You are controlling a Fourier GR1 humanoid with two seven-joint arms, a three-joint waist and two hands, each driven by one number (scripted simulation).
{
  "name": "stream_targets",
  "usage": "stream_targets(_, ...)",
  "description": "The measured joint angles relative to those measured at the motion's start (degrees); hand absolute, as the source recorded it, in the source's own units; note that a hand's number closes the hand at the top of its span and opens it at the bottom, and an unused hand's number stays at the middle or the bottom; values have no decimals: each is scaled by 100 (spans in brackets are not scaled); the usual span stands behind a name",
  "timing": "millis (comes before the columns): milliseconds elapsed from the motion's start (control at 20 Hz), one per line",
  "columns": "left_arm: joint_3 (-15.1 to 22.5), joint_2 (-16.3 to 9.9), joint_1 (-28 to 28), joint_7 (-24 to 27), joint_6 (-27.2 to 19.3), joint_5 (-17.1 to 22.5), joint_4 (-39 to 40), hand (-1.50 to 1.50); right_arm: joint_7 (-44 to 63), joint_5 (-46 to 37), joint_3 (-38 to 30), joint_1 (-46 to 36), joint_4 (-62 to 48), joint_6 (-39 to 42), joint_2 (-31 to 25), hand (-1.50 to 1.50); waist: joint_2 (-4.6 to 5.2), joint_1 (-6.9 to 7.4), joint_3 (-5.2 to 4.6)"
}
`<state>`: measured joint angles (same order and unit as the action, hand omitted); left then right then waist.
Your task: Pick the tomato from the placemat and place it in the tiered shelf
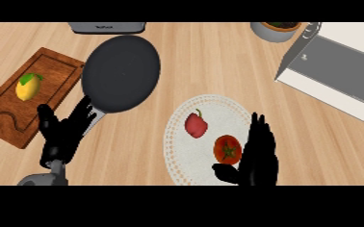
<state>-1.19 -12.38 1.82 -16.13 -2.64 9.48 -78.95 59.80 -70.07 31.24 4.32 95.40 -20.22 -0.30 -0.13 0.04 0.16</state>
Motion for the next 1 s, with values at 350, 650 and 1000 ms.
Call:
stream_targets(350,-99,45,69,-15,85,-47,62,0,-239,273,-194,-401,-793,-559,26,-150,-6,10,0)
stream_targets(650,-152,57,88,-9,161,-53,113,0,-477,741,-19,-739,-1214,-44,-23,150,-39,23,-31)
stream_targets(1000,-261,94,161,38,238,-121,231,0,-622,824,439,-890,-1382,-353,-4,150,-29,7,-14)
